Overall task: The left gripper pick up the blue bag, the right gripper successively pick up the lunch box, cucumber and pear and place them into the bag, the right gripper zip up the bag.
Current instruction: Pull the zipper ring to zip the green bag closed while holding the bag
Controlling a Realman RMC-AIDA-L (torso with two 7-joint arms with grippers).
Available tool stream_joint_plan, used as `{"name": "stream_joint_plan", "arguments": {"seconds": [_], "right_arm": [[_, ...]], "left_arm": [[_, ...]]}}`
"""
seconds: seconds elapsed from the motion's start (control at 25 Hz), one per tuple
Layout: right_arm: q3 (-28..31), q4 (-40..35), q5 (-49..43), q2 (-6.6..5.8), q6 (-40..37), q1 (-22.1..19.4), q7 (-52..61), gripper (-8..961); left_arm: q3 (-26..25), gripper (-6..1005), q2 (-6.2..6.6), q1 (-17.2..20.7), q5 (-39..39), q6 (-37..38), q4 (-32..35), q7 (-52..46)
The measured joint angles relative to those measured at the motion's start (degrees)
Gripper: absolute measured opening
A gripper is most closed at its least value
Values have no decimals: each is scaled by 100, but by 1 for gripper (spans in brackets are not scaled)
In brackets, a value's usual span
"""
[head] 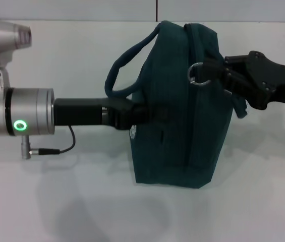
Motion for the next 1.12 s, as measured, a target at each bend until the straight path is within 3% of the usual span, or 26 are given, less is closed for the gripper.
{"name": "stream_joint_plan", "arguments": {"seconds": [0.44,1.12], "right_arm": [[97,8,19,-30,128,-10,6,18],[315,8,26,-70,448,-16,-32,18]], "left_arm": [[-7,53,-21,-101,371,40,-460,208],[16,72,7,-296,846,484,-479,365]]}}
